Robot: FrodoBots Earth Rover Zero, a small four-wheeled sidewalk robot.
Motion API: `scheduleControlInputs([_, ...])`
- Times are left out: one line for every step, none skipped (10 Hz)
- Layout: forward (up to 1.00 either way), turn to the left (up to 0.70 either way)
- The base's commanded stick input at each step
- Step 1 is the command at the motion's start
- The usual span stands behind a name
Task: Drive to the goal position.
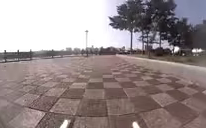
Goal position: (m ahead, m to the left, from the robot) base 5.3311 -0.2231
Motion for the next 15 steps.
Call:
scheduleControlInputs([0.50,0.00])
scheduleControlInputs([0.50,0.00])
scheduleControlInputs([0.50,0.05])
scheduleControlInputs([0.50,0.04])
scheduleControlInputs([0.50,0.34])
scheduleControlInputs([0.50,0.50])
scheduleControlInputs([0.50,0.50])
scheduleControlInputs([0.50,0.26])
scheduleControlInputs([0.50,0.06])
scheduleControlInputs([0.50,0.11])
scheduleControlInputs([0.50,0.04])
scheduleControlInputs([0.50,0.04])
scheduleControlInputs([0.50,0.07])
scheduleControlInputs([0.50,0.06])
scheduleControlInputs([0.50,0.01])
